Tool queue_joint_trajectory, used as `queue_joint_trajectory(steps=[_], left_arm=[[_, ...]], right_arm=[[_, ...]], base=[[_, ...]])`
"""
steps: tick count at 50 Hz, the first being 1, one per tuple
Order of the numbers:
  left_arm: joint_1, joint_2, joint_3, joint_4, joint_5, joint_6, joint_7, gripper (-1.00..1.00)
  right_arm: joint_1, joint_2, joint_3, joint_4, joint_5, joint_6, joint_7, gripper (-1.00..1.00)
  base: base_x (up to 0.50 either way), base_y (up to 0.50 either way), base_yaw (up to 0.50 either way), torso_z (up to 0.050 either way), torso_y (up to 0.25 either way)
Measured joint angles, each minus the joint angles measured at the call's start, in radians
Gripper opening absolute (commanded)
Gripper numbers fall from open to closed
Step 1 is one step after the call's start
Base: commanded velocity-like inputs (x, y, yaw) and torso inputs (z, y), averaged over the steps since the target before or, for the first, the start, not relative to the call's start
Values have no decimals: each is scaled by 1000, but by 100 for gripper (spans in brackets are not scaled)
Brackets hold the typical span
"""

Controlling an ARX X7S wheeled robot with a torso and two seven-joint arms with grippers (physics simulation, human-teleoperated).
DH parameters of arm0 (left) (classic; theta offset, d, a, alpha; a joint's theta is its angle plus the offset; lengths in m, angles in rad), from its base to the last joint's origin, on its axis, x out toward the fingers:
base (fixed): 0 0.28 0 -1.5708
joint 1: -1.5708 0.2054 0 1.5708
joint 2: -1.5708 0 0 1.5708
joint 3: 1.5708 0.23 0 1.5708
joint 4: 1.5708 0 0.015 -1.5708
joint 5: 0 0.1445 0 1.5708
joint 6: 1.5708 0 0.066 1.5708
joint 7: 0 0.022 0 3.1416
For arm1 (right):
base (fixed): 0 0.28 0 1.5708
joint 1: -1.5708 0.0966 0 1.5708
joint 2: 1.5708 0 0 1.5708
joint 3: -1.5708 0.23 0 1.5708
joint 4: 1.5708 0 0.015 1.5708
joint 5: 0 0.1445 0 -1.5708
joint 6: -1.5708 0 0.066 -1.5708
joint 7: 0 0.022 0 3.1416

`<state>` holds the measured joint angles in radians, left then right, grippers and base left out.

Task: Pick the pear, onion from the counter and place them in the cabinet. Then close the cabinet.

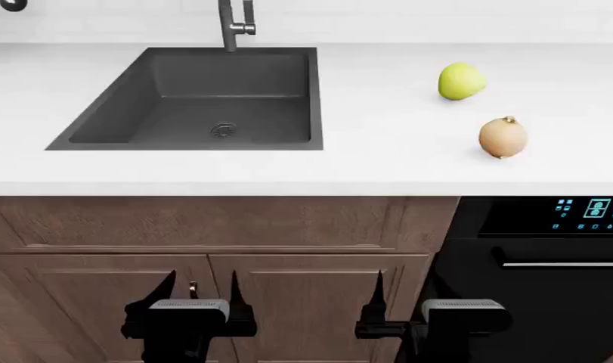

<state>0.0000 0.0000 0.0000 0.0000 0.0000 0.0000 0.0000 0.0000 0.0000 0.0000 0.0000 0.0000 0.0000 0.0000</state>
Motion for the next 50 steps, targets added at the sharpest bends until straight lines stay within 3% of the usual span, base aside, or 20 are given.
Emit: queue_joint_trajectory(steps=[14,25,36,50], left_arm=[[-4,-38,48,130,-6,-118,-27,100],[-140,-95,57,393,-73,-478,22,100],[-336,-140,44,593,-153,-822,56,100],[-570,-159,30,707,-232,-1157,73,100]], right_arm=[[12,37,-27,-71,27,82,33,100],[46,119,-8,-297,87,290,16,100],[121,219,33,-535,168,517,-33,100],[305,300,168,-755,385,869,-79,100]], base=[[0,0,0,21,0],[0,-39,0,50,0],[37,-497,0,50,0],[197,-480,0,50,0]])
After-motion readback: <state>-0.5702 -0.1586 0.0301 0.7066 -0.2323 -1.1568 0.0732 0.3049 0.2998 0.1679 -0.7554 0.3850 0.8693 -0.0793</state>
